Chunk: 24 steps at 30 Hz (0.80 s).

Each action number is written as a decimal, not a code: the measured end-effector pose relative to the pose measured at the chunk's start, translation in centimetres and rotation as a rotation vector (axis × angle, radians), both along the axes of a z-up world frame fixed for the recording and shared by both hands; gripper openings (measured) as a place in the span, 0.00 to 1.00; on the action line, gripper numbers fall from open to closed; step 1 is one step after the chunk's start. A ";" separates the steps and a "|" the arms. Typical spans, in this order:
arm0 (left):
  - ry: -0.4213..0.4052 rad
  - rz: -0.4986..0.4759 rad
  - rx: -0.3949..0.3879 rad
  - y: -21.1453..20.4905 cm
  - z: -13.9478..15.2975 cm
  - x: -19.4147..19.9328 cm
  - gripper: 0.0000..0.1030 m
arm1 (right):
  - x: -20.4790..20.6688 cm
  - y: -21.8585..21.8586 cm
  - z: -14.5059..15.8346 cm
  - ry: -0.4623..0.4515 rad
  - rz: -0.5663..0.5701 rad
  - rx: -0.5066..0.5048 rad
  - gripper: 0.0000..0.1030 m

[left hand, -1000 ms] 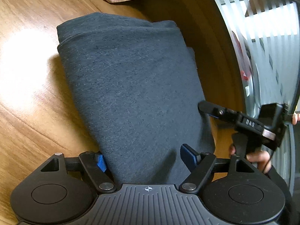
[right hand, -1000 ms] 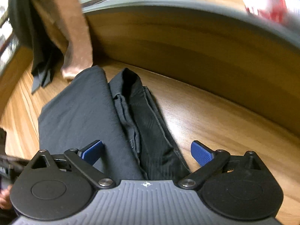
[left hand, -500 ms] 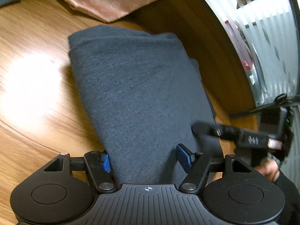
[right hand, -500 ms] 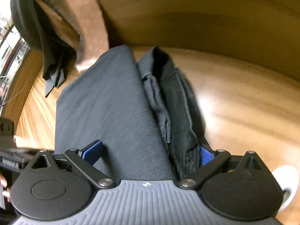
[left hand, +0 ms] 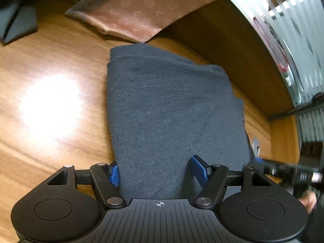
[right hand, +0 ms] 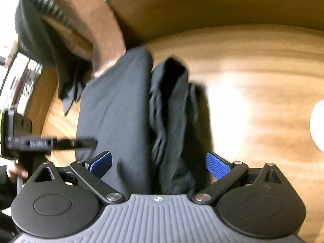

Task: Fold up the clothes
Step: 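Grip the trouser stack edge with both grippers and lift it off the desk, then carry the held trousers with both grippers toward the cardboard box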

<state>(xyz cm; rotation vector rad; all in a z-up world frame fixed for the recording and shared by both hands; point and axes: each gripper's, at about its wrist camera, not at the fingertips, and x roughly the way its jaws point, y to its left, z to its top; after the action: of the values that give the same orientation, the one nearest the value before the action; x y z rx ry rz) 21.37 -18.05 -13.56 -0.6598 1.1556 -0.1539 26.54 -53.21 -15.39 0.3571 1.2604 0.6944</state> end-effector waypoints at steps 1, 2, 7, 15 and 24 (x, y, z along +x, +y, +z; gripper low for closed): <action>-0.006 0.004 -0.010 0.1 -0.1 0.1 0.72 | 0.6 -0.1 -0.1 -0.001 -0.003 0.011 0.98; -0.013 0.009 -0.022 0.1 -0.2 0.2 0.72 | 1.1 -0.2 -0.2 -0.002 -0.006 0.021 0.98; -0.037 0.016 -0.065 0.1 -0.5 0.5 0.80 | 2.4 1.3 -1.7 0.014 0.045 0.072 0.93; -0.090 -0.024 -0.104 -1.2 -0.8 0.5 0.82 | 2.1 2.6 -1.8 -0.019 0.076 0.071 0.88; -0.074 0.019 0.020 -2.5 1.7 -0.9 0.25 | -0.5 3.8 0.2 -0.071 -0.013 -0.022 0.46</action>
<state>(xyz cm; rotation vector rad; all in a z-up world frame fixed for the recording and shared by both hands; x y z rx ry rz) 20.51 -20.53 -11.82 -0.6419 1.0779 -0.1495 26.06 -49.38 -15.22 0.3200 1.1970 0.6765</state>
